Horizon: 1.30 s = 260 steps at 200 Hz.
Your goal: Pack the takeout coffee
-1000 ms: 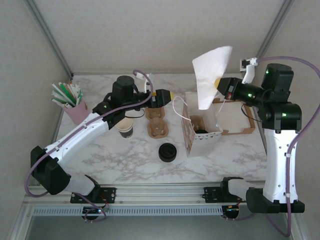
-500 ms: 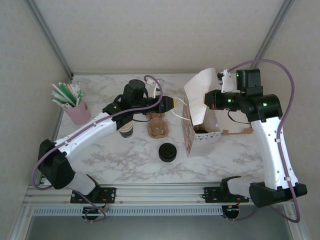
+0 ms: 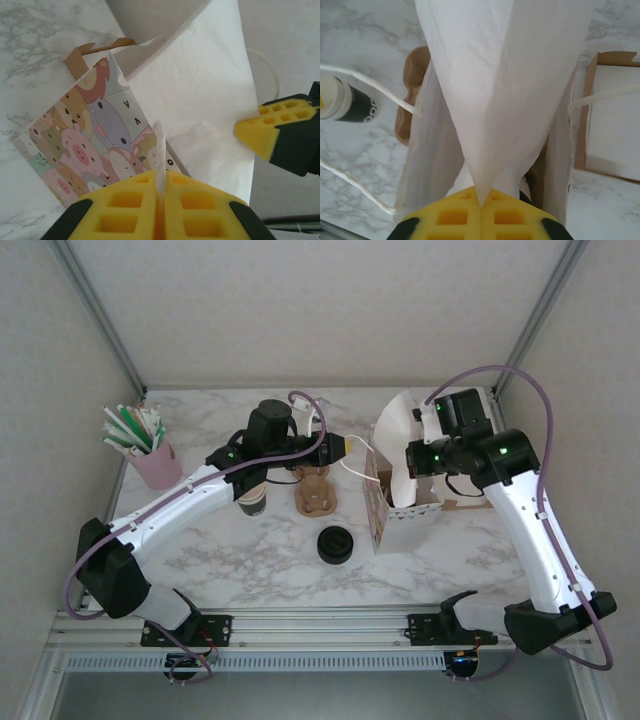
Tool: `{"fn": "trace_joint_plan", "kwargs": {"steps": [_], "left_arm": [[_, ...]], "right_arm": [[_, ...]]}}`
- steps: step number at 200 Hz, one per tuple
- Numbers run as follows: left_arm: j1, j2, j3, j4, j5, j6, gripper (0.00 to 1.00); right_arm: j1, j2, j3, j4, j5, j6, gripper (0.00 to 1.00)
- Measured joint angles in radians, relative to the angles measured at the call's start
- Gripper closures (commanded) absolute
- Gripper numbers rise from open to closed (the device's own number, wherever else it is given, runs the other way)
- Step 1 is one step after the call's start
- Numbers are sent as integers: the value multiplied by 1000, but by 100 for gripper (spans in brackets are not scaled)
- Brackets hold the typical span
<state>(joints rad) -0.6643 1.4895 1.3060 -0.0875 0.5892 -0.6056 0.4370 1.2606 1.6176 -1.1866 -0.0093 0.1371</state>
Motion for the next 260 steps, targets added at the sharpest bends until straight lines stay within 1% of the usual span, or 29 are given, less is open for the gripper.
{"fn": "trace_joint_plan", "kwargs": {"steps": [35,78,109,129,142,157,174,207,214,232,260], "left_arm": [[0,0,0,-1,-10,0,90],[0,2,2,-3,-10,0,89],[0,12,8,-5,-10,0,86],[0,13,8,-7,-10,0,81],[0,13,10,-8,-10,0,77],[0,13,11,-8,-13,1,73],[0,13,15,-10,-13,1,70],[0,13,30,-14,-13,3,66],[0,13,32,-14,-13,3,65],[0,13,35,-14,-13,3,61],[0,13,35,-14,-13,3,54]], "right_arm": [[53,11,-14,-16,70,-15,100],[59,17,-83,-23,112,-15,100],[60,26,-106,-24,122,-15,100],[60,33,-109,-26,124,-15,100],[59,38,-109,-28,134,-14,96],[59,41,-109,-31,143,-11,84],[59,42,-109,-32,148,-6,79],[60,43,-103,-37,148,2,77],[59,44,-99,-39,148,4,75],[60,46,-84,-38,148,8,72],[59,48,-61,-37,148,15,72]]}}
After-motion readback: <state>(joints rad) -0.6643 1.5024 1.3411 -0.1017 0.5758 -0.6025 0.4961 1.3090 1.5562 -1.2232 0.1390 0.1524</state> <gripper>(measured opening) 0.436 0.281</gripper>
